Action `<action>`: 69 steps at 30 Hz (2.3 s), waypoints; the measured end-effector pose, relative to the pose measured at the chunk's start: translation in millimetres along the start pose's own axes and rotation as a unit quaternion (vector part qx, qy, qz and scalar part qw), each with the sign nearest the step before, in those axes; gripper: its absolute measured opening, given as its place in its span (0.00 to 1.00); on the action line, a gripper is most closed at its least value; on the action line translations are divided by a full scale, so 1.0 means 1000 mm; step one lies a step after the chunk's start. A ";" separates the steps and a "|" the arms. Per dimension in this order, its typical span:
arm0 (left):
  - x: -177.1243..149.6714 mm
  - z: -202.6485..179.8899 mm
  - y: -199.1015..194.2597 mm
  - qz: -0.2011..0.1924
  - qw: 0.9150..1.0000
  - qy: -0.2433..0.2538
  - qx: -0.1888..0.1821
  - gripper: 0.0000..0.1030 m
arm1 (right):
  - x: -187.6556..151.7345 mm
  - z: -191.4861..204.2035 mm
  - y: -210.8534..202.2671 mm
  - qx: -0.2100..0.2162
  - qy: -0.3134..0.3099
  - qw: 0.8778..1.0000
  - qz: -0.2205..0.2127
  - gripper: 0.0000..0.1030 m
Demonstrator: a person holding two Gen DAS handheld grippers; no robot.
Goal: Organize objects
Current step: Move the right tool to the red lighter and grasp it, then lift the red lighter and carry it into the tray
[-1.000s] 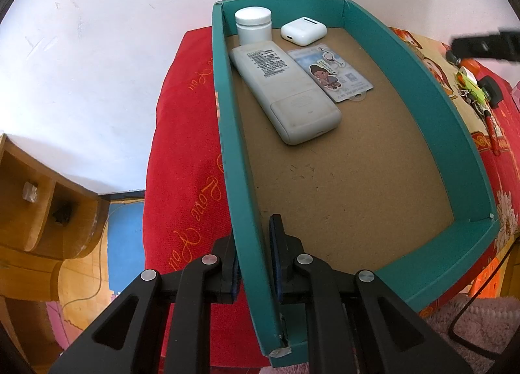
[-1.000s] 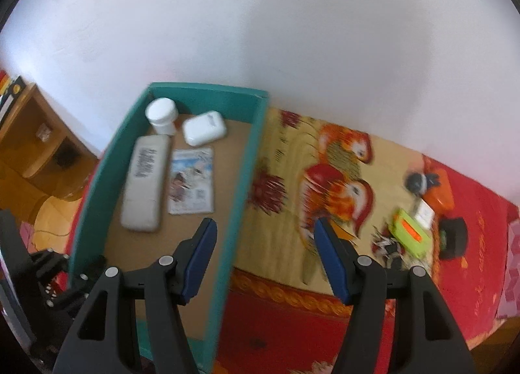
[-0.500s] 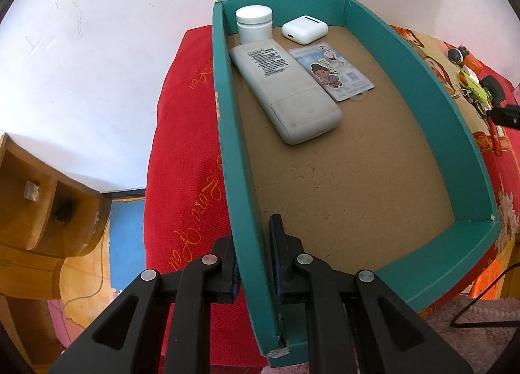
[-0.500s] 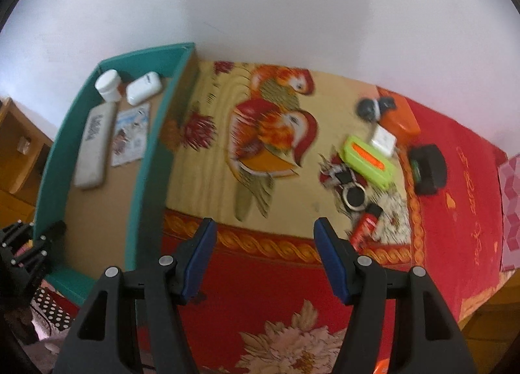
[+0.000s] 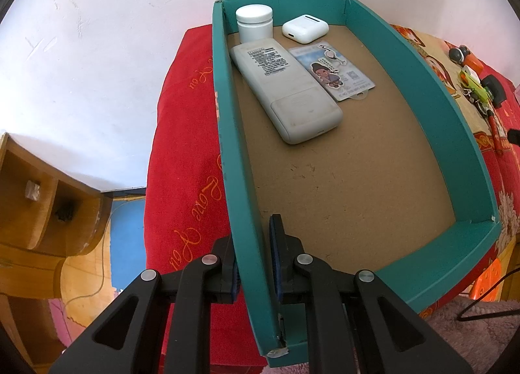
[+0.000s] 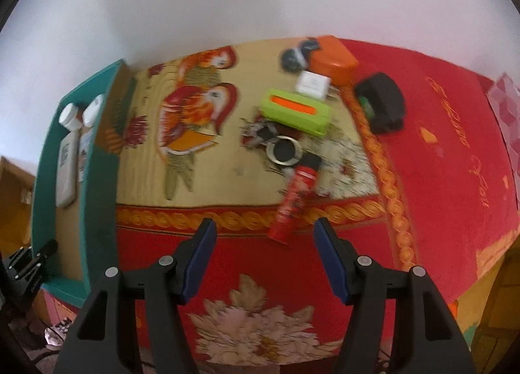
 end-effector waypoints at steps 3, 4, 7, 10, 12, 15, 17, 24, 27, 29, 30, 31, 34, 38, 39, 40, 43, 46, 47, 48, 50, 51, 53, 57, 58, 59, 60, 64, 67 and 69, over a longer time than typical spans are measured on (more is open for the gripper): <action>-0.001 -0.001 0.000 0.000 1.000 0.000 -0.001 0.14 | -0.006 -0.008 0.002 0.000 0.004 1.000 0.007 0.61; -0.001 -0.001 0.000 0.000 1.000 0.000 0.000 0.14 | -0.008 -0.010 0.004 0.005 0.009 1.000 0.011 0.61; 0.000 0.000 0.000 0.000 1.000 0.001 0.000 0.14 | -0.011 -0.015 0.010 0.014 0.034 0.999 0.021 0.61; 0.000 0.000 -0.001 0.000 1.000 0.002 0.001 0.14 | -0.007 -0.017 0.017 0.015 0.049 0.998 0.022 0.61; -0.001 0.000 -0.002 0.000 1.000 0.002 0.001 0.14 | -0.004 -0.015 0.021 0.015 0.054 0.998 0.021 0.61; -0.002 0.001 -0.002 -0.001 1.000 0.004 0.001 0.14 | 0.000 -0.013 0.028 0.017 0.065 0.998 0.022 0.61; -0.002 0.002 -0.002 -0.001 1.000 0.005 0.001 0.14 | 0.002 -0.012 0.032 0.021 0.073 0.997 0.024 0.60; 0.002 0.004 -0.001 -0.001 1.000 0.004 -0.001 0.14 | 0.001 -0.010 0.042 0.010 0.063 0.997 0.035 0.44; 0.002 0.004 -0.001 -0.001 1.000 0.005 -0.001 0.14 | 0.002 -0.006 0.043 0.003 0.050 0.998 0.033 0.42; 0.002 0.004 -0.001 -0.001 1.000 0.005 -0.001 0.14 | 0.003 -0.005 0.045 -0.005 0.043 0.999 0.033 0.40; 0.003 0.004 0.000 -0.001 1.000 0.005 -0.001 0.14 | 0.003 -0.004 0.045 -0.009 0.039 0.999 0.033 0.39; 0.002 0.004 -0.001 -0.001 1.000 0.005 -0.001 0.14 | 0.003 -0.004 0.045 -0.014 0.035 0.999 0.033 0.38; 0.003 0.004 0.000 -0.001 1.000 0.005 -0.001 0.14 | 0.003 -0.003 0.046 -0.025 0.023 0.999 0.033 0.37; 0.003 0.003 0.000 -0.001 1.000 0.005 0.000 0.14 | 0.002 -0.003 0.047 -0.029 0.021 0.999 0.034 0.37; 0.003 0.004 0.000 0.000 1.000 0.005 0.000 0.14 | 0.002 -0.003 0.047 -0.029 0.020 0.999 0.034 0.37; 0.004 0.004 0.000 0.000 1.000 0.005 0.000 0.14 | 0.002 -0.003 0.047 -0.029 0.019 0.999 0.034 0.37; 0.004 0.004 0.000 0.000 1.000 0.004 0.000 0.14 | 0.001 -0.004 0.046 -0.029 0.018 0.999 0.033 0.37; 0.004 0.004 0.000 0.000 1.000 0.004 0.000 0.14 | 0.000 -0.005 0.045 -0.030 0.018 0.999 0.031 0.34; 0.004 0.004 0.000 0.000 1.000 0.004 0.000 0.14 | 0.000 -0.006 0.045 -0.030 0.018 0.999 0.030 0.30; 0.005 0.004 0.001 0.000 1.000 0.003 0.000 0.14 | 0.000 -0.006 0.045 -0.029 0.019 0.999 0.030 0.28; 0.004 0.004 0.001 0.000 1.000 0.003 0.000 0.14 | 0.000 -0.006 0.045 -0.029 0.019 0.999 0.029 0.24; 0.005 0.004 0.001 0.000 1.000 0.003 0.000 0.14 | 0.000 -0.006 0.045 -0.029 0.019 0.999 0.029 0.24; 0.004 0.004 0.000 0.000 1.000 0.003 0.000 0.14 | -0.001 -0.007 0.045 -0.028 0.019 0.999 0.029 0.21; 0.004 0.003 0.001 0.000 1.000 0.003 0.000 0.14 | -0.002 -0.009 0.045 -0.023 0.020 0.999 0.030 0.19; 0.004 0.003 0.001 0.000 1.000 0.003 0.000 0.14 | -0.002 -0.009 0.044 -0.020 0.021 0.999 0.031 0.18; 0.004 0.004 0.000 0.000 1.000 0.003 0.000 0.14 | -0.003 -0.010 0.044 -0.017 0.022 0.999 0.031 0.18; 0.004 0.003 0.001 0.000 1.000 0.003 0.000 0.14 | -0.004 -0.007 0.044 -0.015 0.023 0.999 0.031 0.18; 0.004 0.004 0.001 0.000 1.000 0.003 0.000 0.14 | -0.004 -0.005 0.037 -0.003 0.025 0.999 0.024 0.18; 0.004 0.003 0.001 0.000 1.000 0.003 0.000 0.14 | -0.002 0.000 0.031 0.003 0.024 1.000 0.019 0.18; 0.004 0.004 0.000 0.000 1.000 0.004 0.000 0.14 | -0.001 0.005 0.030 0.010 0.027 0.999 0.018 0.18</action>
Point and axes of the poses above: each gripper's, at about its wrist camera, not at the fingertips, and y roughly the way its jaws point, z to its left, x to its top, the point moved 10 cm from there along y, roughly the way its jaws point, and after that the axes turned 6 degrees about -x, right-handed, at the moved point
